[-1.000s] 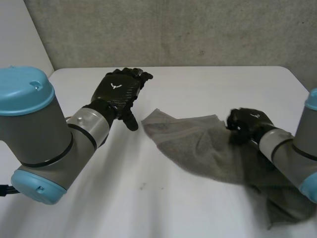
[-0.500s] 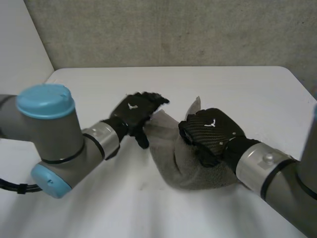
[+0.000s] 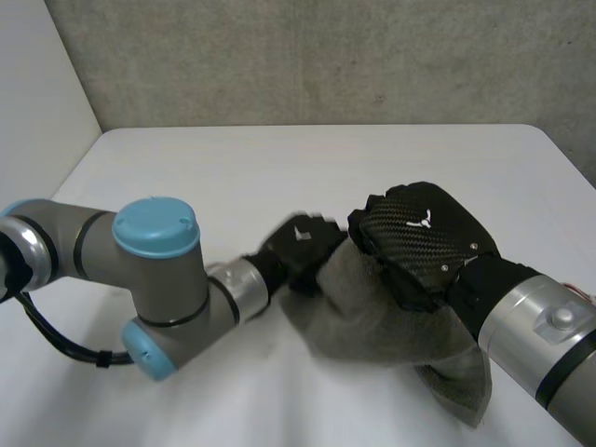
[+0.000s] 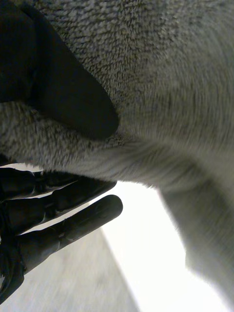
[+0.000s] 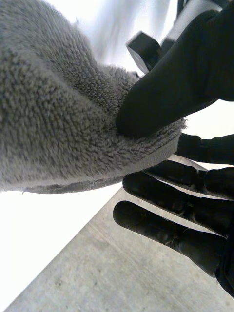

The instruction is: Fold the towel.

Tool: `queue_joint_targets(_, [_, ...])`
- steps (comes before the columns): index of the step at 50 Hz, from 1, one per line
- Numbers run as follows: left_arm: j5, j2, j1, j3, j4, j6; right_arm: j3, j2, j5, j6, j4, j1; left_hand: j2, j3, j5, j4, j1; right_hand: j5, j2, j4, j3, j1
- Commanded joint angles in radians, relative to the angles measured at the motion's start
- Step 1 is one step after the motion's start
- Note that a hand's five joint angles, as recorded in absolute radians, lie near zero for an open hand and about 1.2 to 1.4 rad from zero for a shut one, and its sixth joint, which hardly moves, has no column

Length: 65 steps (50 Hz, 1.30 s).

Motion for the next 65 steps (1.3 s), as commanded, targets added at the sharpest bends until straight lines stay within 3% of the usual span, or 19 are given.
queue_joint_targets(1, [-0.418,0.1,0.058,0.018,0.3,-0.003,-0.043,0.063,0.012,-0.118,-0.135,0.0,0.262,0.265,0.276,0.265,0.277,0.309,0.23,0.199,0.208,0.344])
queue_joint_targets(7, [-0.5,0.24,0.086,-0.015,0.497,-0.003,-0.144,0.177,0.056,-0.193,-0.4,0.014,0.262,0.265,0.276,0.265,0.277,0.309,0.23,0.199,0.208,0.344])
queue_joint_targets(13, [-0.5,0.337,0.086,-0.092,0.507,0.002,-0.189,0.262,0.103,-0.195,-0.597,0.015,0.262,0.265,0.276,0.265,0.277,0.309,0.23,0.199,0.208,0.344])
queue_joint_targets(19, [-0.5,0.429,0.085,-0.369,0.415,0.008,-0.19,0.354,0.084,-0.193,-0.535,0.078,0.262,0.265,0.276,0.265,0.277,0.309,0.23,0.199,0.208,0.344])
queue_joint_targets(26, [-0.511,0.441,0.101,-0.48,0.303,0.006,-0.183,0.448,0.029,-0.192,-0.423,0.097,0.262,0.265,0.276,0.265,0.277,0.309,0.23,0.199,0.208,0.344])
queue_joint_targets(28, [-0.561,0.432,0.124,-0.529,0.164,0.003,-0.183,0.477,0.02,-0.192,-0.395,0.098,0.262,0.265,0.276,0.265,0.277,0.309,0.23,0.199,0.208,0.344])
queue_joint_targets(32, [-0.6,0.417,0.111,-0.539,0.037,-0.003,-0.195,0.558,0.014,-0.195,-0.296,0.101,0.262,0.265,0.276,0.265,0.277,0.309,0.23,0.199,0.208,0.344])
queue_joint_targets(33, [-0.611,0.4,0.105,-0.539,-0.027,-0.006,-0.199,0.571,0.014,-0.203,-0.272,0.103,0.228,0.231,0.242,0.231,0.242,0.309,0.23,0.199,0.208,0.344])
queue_joint_targets(34, [-0.612,0.395,0.095,-0.536,-0.083,-0.007,-0.199,0.571,0.014,-0.203,-0.272,0.103,0.007,0.01,0.02,0.01,0.021,0.309,0.23,0.199,0.208,0.344])
queue_joint_targets(35, [-0.612,0.395,0.095,-0.535,-0.084,-0.007,-0.202,0.574,0.012,-0.201,-0.257,0.103,0.004,0.008,0.018,0.007,0.019,0.309,0.23,0.199,0.208,0.344])
queue_joint_targets(36, [-0.611,0.394,0.079,-0.528,-0.127,-0.007,-0.202,0.574,0.012,-0.201,-0.257,0.103,-0.249,-0.245,-0.235,-0.246,-0.234,0.309,0.23,0.199,0.208,0.344])
queue_joint_targets(37, [-0.611,0.394,0.078,-0.528,-0.127,-0.007,-0.206,0.574,0.014,-0.193,-0.248,0.103,-0.251,-0.248,-0.237,-0.248,-0.236,0.309,0.23,0.199,0.208,0.344])
queue_joint_targets(38, [-0.612,0.395,0.054,-0.511,-0.17,-0.007,-0.206,0.574,0.014,-0.193,-0.248,0.103,-0.582,-0.579,-0.568,-0.579,-0.568,0.309,0.23,0.199,0.208,0.344])
queue_joint_targets(44, [-0.608,0.447,0.039,-0.431,-0.19,-0.001,-0.178,0.536,0.02,-0.189,-0.242,0.101,-0.868,-0.864,-0.854,-0.865,-0.853,0.309,0.23,0.199,0.208,0.344])
queue_joint_targets(51, [-0.546,0.46,0.037,-0.298,-0.188,0.006,-0.124,0.517,0.015,-0.19,-0.242,0.095,-0.868,-0.864,-0.854,-0.865,-0.853,0.309,0.23,0.199,0.208,0.344])
queue_joint_targets(56, [-0.334,0.347,0.042,-0.175,-0.205,0.02,-0.086,0.505,0.006,-0.19,-0.243,0.095,-0.812,-0.809,-0.798,-0.809,-0.797,0.309,0.23,0.199,0.208,0.344])
queue_joint_targets(57, [-0.333,0.346,0.042,-0.175,-0.205,0.02,-0.083,0.505,0.006,-0.19,-0.243,0.095,-0.812,-0.809,-0.798,-0.809,-0.797,0.309,0.23,0.199,0.208,0.344])
queue_joint_targets(60, [-0.257,0.253,0.048,-0.1,-0.242,0.09,-0.075,0.503,0.006,-0.19,-0.243,0.095,-0.695,-0.692,-0.681,-0.692,-0.68,0.309,0.23,0.199,0.208,0.344])
queue_joint_targets(65, [-0.243,0.133,0.103,-0.023,-0.28,0.246,-0.069,0.503,0.004,-0.19,-0.245,0.095,-0.571,-0.568,-0.557,-0.568,-0.556,0.309,0.23,0.199,0.208,0.344])
